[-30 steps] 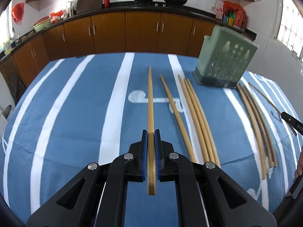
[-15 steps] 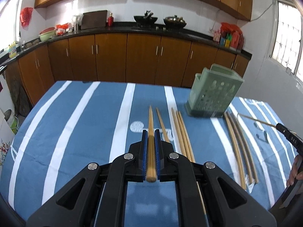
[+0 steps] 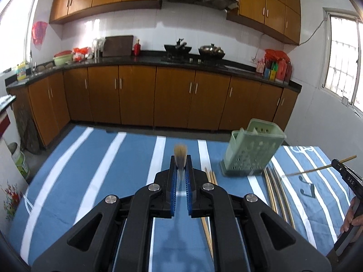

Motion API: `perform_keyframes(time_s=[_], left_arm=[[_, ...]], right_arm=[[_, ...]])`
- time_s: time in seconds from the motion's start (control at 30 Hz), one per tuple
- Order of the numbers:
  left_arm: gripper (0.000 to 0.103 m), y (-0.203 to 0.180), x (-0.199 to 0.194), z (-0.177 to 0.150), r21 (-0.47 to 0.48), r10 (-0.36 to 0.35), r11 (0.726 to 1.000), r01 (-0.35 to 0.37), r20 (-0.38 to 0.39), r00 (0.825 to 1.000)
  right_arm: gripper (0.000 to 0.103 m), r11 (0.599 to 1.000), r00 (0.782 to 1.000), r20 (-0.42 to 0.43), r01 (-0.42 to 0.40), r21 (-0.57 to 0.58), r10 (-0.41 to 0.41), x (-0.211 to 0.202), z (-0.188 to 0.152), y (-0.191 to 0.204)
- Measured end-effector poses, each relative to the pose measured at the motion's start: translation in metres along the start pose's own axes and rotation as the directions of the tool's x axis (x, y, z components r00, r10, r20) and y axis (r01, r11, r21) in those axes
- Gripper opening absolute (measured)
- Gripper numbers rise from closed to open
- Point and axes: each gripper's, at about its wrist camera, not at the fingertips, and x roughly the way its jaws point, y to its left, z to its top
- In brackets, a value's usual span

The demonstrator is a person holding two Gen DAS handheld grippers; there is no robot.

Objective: Organize utensils
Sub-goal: 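Lift both held chopsticks upright and carry them over the green holder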

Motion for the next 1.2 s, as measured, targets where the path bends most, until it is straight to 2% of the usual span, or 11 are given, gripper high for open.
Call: perform_keyframes(time_s=[0.17, 0.33, 0.47, 0.57, 0.7, 0.83, 1.0, 1.2], left_arm=[[0.007, 0.000, -0.009, 0.031, 0.002, 0.004, 1.000, -0.004, 0.061, 0.998], [0.007, -0.007, -0.022, 0.066, 0.002, -0.014, 1.000, 0.014, 0.133, 0.991], [0.007, -0.022, -0.033, 0.102, -0.027, -0.059, 0.997, 0.067, 0.231, 0.971], [0.007, -0.038, -0.035, 0.122, -0.061, -0.104, 0.990, 0.127, 0.293, 0.950], [0.007, -0.056, -0.024, 0.128, -0.068, -0.127, 0.985, 0.157, 0.322, 0.938], [0.007, -0.069, 0.002, 0.121, -0.091, -0.142, 0.980, 0.179, 0.317, 0.938], [0.007, -0.077, 0.033, 0.104, -0.131, -0.178, 0.967, 0.218, 0.263, 0.948], [0.007, -0.084, 0.067, 0.088, -0.117, -0.172, 0.974, 0.191, 0.158, 0.972]], right_arm=[[0.008, 1.000, 0.997, 0.077, -0.026, 0.004, 0.025, -0.015, 0.036, 0.000], [0.008, 0.995, 0.980, 0.182, -0.091, 0.035, 0.084, -0.039, 0.085, 0.004], [0.008, 0.981, 0.949, 0.273, -0.182, 0.068, 0.158, -0.055, 0.120, 0.013], [0.008, 0.973, 0.929, 0.314, -0.222, 0.053, 0.195, -0.056, 0.131, 0.024], [0.008, 0.970, 0.926, 0.301, -0.243, 0.019, 0.226, -0.038, 0.133, 0.042], [0.008, 0.974, 0.939, 0.264, -0.228, -0.002, 0.220, -0.013, 0.125, 0.055], [0.008, 0.979, 0.961, 0.189, -0.205, -0.009, 0.203, 0.019, 0.107, 0.060], [0.008, 0.979, 0.971, 0.124, -0.203, -0.001, 0.202, 0.041, 0.096, 0.060]])
